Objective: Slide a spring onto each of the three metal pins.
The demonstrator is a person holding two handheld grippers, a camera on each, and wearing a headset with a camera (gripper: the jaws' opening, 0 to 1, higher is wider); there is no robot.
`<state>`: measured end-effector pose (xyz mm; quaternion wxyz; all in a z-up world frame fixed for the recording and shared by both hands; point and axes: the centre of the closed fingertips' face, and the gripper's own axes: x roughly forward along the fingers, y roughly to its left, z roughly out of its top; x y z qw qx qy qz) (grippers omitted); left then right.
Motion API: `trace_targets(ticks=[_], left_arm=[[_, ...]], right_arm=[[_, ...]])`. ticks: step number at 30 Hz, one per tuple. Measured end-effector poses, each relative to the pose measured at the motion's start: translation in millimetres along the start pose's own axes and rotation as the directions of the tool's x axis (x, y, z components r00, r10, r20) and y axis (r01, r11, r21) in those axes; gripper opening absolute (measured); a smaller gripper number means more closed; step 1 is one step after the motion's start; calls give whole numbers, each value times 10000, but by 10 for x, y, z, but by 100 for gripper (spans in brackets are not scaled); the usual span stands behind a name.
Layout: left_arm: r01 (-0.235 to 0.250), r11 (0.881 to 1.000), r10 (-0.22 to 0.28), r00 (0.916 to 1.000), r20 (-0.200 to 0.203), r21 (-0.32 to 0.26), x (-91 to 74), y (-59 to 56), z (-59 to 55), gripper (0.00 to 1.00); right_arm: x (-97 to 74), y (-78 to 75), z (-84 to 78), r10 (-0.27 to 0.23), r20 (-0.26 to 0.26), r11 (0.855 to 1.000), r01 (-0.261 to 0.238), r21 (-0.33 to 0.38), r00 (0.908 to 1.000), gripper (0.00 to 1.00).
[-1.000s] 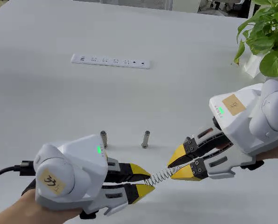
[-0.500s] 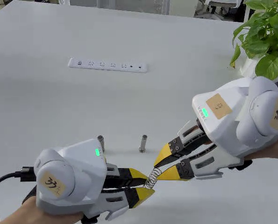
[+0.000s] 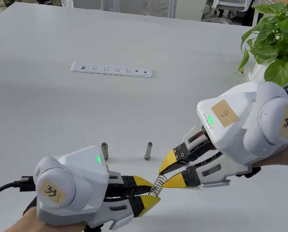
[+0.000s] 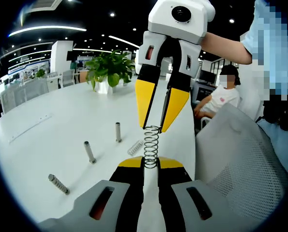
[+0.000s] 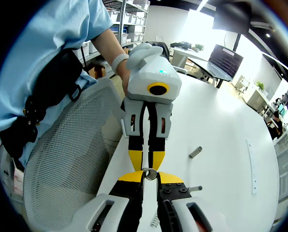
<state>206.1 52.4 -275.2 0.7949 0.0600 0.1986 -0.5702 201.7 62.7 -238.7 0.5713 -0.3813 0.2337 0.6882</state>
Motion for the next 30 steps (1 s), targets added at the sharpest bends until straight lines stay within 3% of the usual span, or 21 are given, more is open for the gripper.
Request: trace_targets(ticks=[13,15,17,26,30], left_arm=[[4,10000,-4,10000,32,42,13,-4,-1,6],[-132,9984,150,9994,-316,552,13,26,-48,6],[-66,9986,84,9994,-342,522,24,11,-57,6],[-115,9982,142,9988,-460,591,67,18,-67,6],[-179,9982,201,9991,-378,576,88,29,-44,6]], right_arm=[[-6,-1,-31,-49,-166,10000,50,70,9999,7],[-10,-1,-36,10,-259,9997,-3,259,9997,20],[-20,-1,-67,115,-545,9993,-96,352,9984,29],[26,1,-69,789,-1076,9949,-715,714,9911,25],[93,17,-106,1298,-1419,9880,-1160,1015,9813,20]])
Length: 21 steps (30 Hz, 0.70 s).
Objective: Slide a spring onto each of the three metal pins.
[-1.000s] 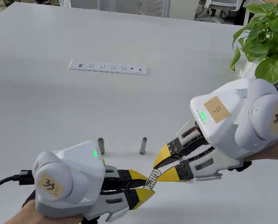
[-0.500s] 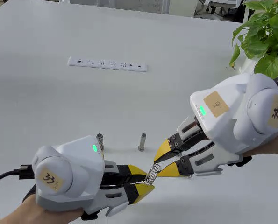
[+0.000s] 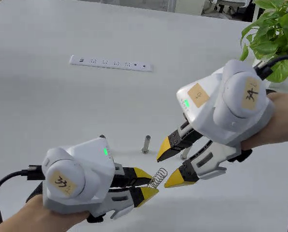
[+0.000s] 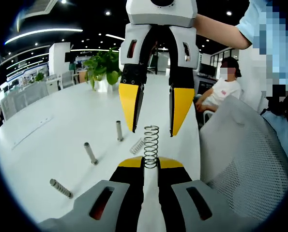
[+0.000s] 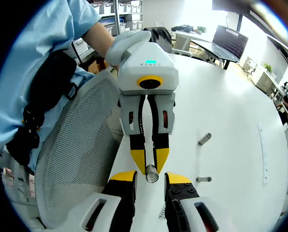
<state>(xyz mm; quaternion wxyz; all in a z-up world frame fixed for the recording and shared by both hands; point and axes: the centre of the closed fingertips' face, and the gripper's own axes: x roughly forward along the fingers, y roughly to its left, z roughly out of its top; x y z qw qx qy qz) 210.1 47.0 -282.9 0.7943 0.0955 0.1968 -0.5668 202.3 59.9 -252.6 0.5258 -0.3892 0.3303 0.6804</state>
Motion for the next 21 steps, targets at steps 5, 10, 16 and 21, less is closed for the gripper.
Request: trace_targets(ticks=[5,10,16,21], left_arm=[[-64,10000,64,9999,146,-7,16,6,42,6],[-79,10000,80,9997,212,-33,19,13,57,6],[-127,9999,129,9994,326,-79,9,37,79,6],[-111,9999,115,9992,375,-97,8,36,96,6]], right_arm=[[89,-38,-44,265,-208,9992,-259,290,9994,15],[134,-43,-84,399,-499,9988,-384,316,9980,12],[151,-28,-87,562,-529,9978,-542,388,9970,9],[153,-33,-81,593,-537,9976,-572,389,9968,8]])
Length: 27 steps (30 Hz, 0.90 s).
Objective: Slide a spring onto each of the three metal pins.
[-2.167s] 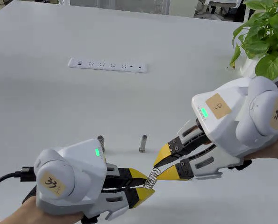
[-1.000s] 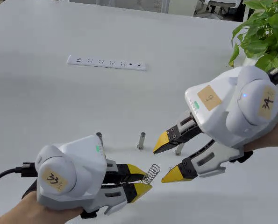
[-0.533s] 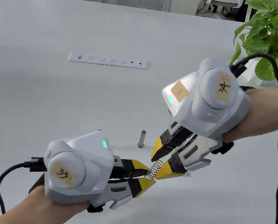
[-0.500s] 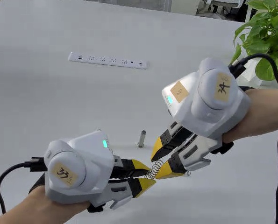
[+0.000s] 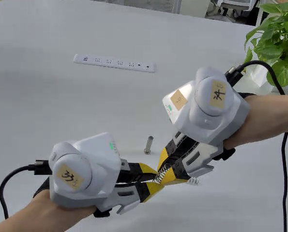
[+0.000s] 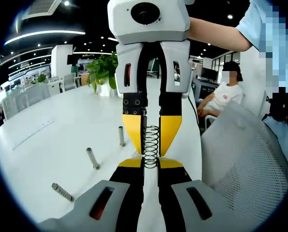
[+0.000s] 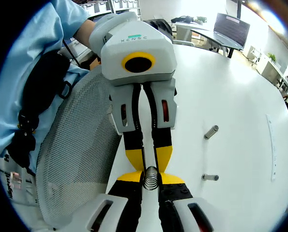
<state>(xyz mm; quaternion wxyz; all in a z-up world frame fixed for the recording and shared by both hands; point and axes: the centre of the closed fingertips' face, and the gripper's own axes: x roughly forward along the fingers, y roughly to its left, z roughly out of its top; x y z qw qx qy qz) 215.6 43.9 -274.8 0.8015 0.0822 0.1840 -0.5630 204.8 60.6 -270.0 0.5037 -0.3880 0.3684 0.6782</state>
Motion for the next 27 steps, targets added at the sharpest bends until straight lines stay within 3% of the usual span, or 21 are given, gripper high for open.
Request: trace_targets(ticks=[27], left_arm=[[-295,9987,309,9990,330,-424,16,35,8,7]], right_arm=[[-11,-42,8,-37,-182,9997,41,227,9998,7]])
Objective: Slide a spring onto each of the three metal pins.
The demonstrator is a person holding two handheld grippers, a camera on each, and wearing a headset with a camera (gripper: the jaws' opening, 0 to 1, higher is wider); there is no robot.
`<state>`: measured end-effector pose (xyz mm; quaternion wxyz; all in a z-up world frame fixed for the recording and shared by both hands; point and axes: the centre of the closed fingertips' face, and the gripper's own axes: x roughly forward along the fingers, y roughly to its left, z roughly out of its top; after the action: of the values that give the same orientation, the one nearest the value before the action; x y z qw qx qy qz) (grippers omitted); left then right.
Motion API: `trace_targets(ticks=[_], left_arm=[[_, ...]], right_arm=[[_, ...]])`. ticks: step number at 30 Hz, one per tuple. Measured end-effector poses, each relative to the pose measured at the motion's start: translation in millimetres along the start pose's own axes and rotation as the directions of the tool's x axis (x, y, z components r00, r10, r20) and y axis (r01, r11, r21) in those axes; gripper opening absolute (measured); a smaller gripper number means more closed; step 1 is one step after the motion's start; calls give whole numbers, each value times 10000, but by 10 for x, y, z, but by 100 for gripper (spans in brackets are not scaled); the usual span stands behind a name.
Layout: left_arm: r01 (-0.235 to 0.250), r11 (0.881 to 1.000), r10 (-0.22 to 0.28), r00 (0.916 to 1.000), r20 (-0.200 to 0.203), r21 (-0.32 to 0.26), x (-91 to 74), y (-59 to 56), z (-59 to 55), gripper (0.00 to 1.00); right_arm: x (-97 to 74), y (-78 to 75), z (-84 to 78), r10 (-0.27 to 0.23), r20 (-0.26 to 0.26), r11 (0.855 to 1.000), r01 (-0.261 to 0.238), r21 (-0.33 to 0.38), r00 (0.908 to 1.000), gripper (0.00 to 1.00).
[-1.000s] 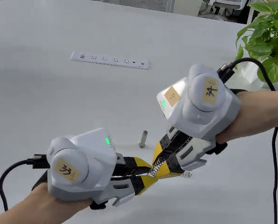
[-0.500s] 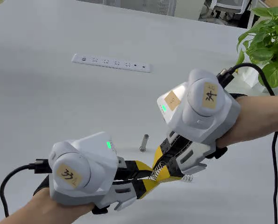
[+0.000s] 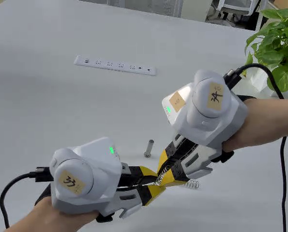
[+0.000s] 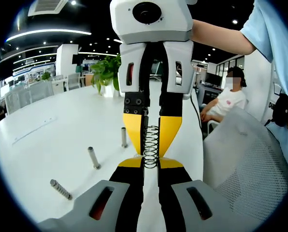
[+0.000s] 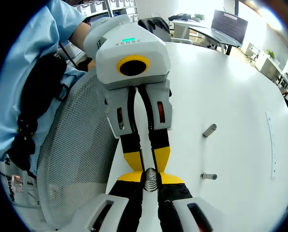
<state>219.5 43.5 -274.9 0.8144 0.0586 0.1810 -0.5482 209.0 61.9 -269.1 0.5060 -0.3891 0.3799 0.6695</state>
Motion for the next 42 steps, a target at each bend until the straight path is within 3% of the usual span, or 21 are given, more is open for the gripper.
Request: trace_targets(ticks=[12,17,26,29,42], left_arm=[[-205,9994,213,9994,271,-286,-25,20,-7,7],[-393,9985,401,9990,201,-383,-52,63,-61,10],[-1269,9866,1280,9918,41,-1025,-198,231,-248,32],[-1774,9760,1791,9838,20,-1261,-264,310,-322,44],[-2870,9434,2865,9577,-277,-1662,-529,597,-424,70]], right_arm=[[11,-9,21,38,-59,10000,-38,-32,10000,7],[17,-26,15,4,-114,10000,-5,-72,9999,7],[11,-56,-59,-80,-274,9999,79,-65,9996,7],[18,-55,-85,-63,-347,10000,61,-58,9994,7],[11,-130,-144,-125,-413,9999,123,-29,9991,7]])
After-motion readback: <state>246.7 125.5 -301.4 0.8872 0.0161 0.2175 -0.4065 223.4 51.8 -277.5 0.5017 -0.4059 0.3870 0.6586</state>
